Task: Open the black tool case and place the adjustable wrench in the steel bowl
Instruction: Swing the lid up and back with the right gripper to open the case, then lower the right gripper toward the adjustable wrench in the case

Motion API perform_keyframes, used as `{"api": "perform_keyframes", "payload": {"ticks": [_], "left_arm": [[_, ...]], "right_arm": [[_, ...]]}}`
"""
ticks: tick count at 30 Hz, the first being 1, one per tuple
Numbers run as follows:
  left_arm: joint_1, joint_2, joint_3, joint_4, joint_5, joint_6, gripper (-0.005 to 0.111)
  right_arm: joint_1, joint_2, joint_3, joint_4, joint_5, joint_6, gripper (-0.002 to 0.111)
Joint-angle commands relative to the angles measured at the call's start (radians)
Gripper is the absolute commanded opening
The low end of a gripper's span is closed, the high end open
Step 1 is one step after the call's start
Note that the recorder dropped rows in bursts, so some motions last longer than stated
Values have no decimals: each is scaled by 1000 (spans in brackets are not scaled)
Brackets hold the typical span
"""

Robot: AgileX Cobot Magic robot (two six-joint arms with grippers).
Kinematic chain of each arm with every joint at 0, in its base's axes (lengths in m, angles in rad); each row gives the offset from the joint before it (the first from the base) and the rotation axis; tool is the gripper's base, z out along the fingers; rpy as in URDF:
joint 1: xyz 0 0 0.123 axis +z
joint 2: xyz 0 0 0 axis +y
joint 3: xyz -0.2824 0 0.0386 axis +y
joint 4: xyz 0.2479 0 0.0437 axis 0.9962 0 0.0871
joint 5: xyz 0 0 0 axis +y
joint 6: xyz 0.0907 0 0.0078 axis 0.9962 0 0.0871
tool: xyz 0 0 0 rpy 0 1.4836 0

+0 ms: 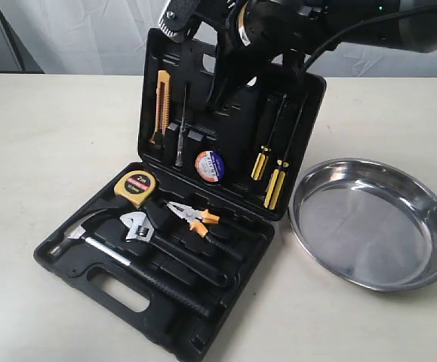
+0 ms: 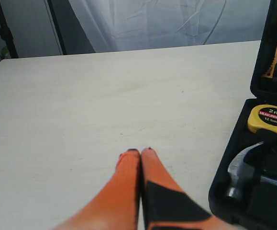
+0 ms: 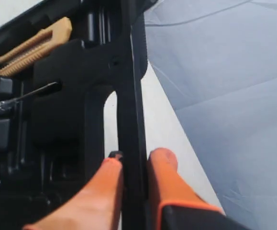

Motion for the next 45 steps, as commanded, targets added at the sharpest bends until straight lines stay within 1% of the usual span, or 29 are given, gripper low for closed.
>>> {"api": "perform_keyframes", "payload": {"ticks": [1, 9, 11, 13, 17, 19, 20, 21, 22, 23, 24, 25, 27, 28, 30, 32, 34, 35, 37, 39, 41, 45], "left_arm": [[4, -3, -5, 5, -9, -1, 0], [4, -3, -5, 5, -9, -1, 0], [4, -3, -5, 5, -9, -1, 0], [4, -3, -5, 5, -9, -1, 0], [4, -3, -5, 5, -9, -1, 0], [4, -3, -5, 5, -9, -1, 0], [4, -3, -5, 5, -9, -1, 0], [4, -3, -5, 5, -9, -1, 0], [4, -3, -5, 5, -9, -1, 0], [4, -3, -5, 5, -9, -1, 0], [4, -3, -5, 5, -9, -1, 0], [4, -3, -5, 5, -9, -1, 0], [4, -3, -5, 5, -9, -1, 0], [4, -3, -5, 5, -9, -1, 0], [4, -3, -5, 5, -9, -1, 0], [4, -3, -5, 5, -9, -1, 0], [4, -3, -5, 5, -9, -1, 0], [4, -3, -5, 5, -9, -1, 0], [4, -3, -5, 5, -9, -1, 0], [4, -3, -5, 5, -9, -1, 0], [4, -3, -5, 5, -9, -1, 0], [4, -3, -5, 5, -9, -1, 0]], "right_arm": [[2, 62, 9, 45, -43, -14, -1], [2, 127, 9, 27, -95, -14, -1], [2, 137, 9, -26, -93, 3, -1], [2, 141, 9, -148, -87, 109, -1], [0, 141, 9, -455, -8, 397, -1], [-9, 137, 9, -525, 13, 490, -1], [-10, 136, 9, -529, 22, 512, -1], [-10, 120, 9, -490, 48, 552, -1], [-1, 105, 9, -400, 57, 552, -1], [16, 82, 9, -185, 56, 493, -1], [26, 70, 9, -67, 56, 389, -1], [44, 60, 9, 119, 62, 250, -1], [74, 54, 9, 381, 92, 20, -1], [101, 54, 9, 550, 118, -100, -1], [149, 64, 9, 718, 155, -196, -1], [206, 82, 9, 740, 169, -223, -1], [244, 95, 9, 663, 144, -216, -1], [253, 101, 9, 623, 124, -196, -1], [255, 102, 9, 608, 53, -148, -1], [255, 110, 7, 668, -36, -147, -1], [266, 136, -17, 710, -66, -168, -1], [284, 245, -144, 804, 36, -263, -1]]}}
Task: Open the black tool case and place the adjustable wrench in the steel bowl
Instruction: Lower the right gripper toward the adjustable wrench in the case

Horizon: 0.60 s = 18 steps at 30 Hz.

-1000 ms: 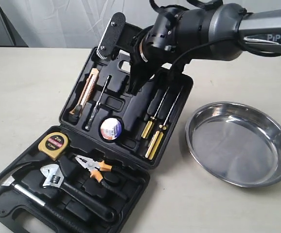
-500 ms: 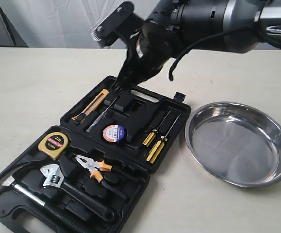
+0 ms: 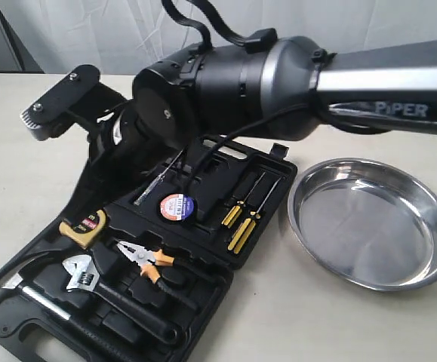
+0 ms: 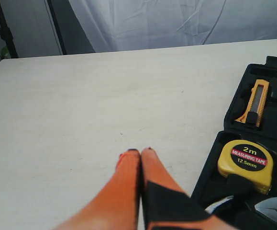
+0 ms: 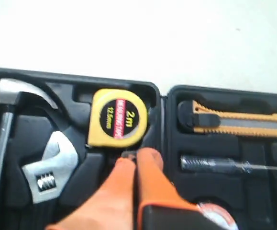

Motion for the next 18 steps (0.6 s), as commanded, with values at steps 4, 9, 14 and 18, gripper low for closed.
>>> {"api": "perform_keyframes", "payload": {"ticks": [4, 9, 14, 18], "left_arm": [[4, -3, -5, 5, -9, -1, 0], [4, -3, -5, 5, -9, -1, 0], [4, -3, -5, 5, -11, -1, 0], [4, -3, -5, 5, -13, -1, 0]], "right_arm": [[38, 170, -201, 190, 272, -200, -1], [70, 168, -207, 325, 476, -340, -1], [75, 107, -134, 277, 494, -233, -1], [75, -45, 76, 87, 419, -25, -1]]}}
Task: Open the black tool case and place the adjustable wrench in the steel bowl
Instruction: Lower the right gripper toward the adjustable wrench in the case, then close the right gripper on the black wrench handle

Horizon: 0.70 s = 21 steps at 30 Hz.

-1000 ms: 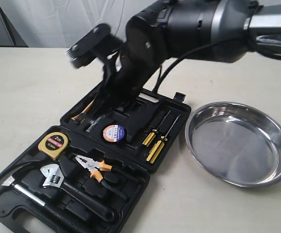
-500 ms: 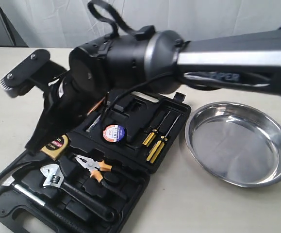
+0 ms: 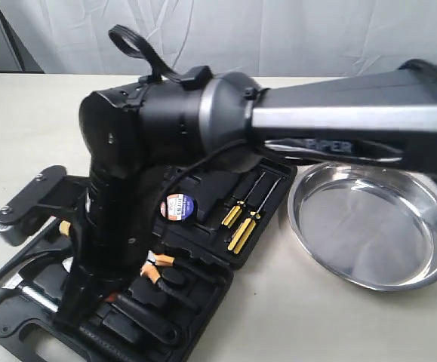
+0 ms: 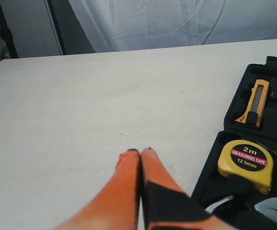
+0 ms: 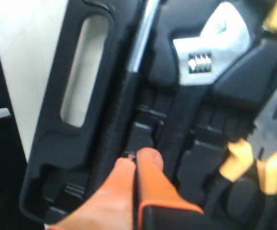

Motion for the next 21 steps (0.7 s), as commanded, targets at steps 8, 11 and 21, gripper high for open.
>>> {"api": "perform_keyframes", "payload": {"ticks": [8, 11, 21], "left_arm": [[4, -3, -5, 5, -13, -1, 0], [4, -3, -5, 5, -13, -1, 0], [4, -3, -5, 5, -13, -1, 0]], "right_arm": [[-163, -68, 76, -81, -265, 91, -1], [-124, 55, -93, 196, -113, -184, -1], [-80, 180, -232, 147, 97, -101, 2]]}}
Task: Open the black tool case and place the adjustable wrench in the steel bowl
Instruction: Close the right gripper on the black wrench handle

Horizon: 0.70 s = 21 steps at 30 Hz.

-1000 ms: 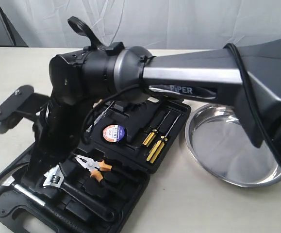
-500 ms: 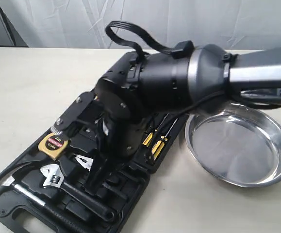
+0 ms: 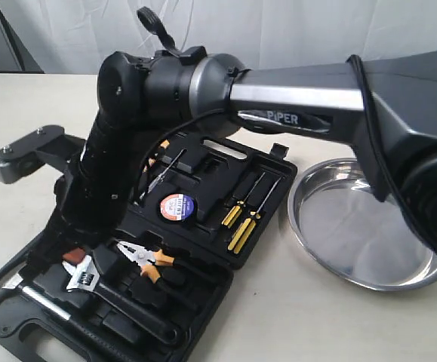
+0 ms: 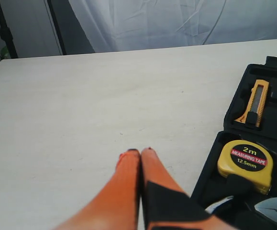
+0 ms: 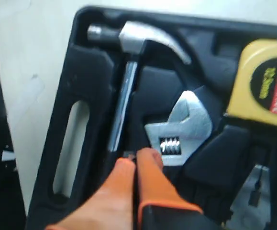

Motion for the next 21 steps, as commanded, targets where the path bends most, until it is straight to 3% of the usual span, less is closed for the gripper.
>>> {"api": "perform_keyframes", "payload": {"ticks": [1, 7, 8, 21], "left_arm": [[4, -3, -5, 5, -13, -1, 0], [4, -3, -5, 5, -13, -1, 0], [4, -3, -5, 5, -13, -1, 0], [4, -3, -5, 5, -13, -1, 0]], "right_arm": [[31, 10, -10, -143, 81, 88, 6], [43, 23, -10, -218, 68, 171, 49], [44, 25, -10, -216, 61, 184, 51], [84, 112, -10, -228, 54, 229, 49]]}}
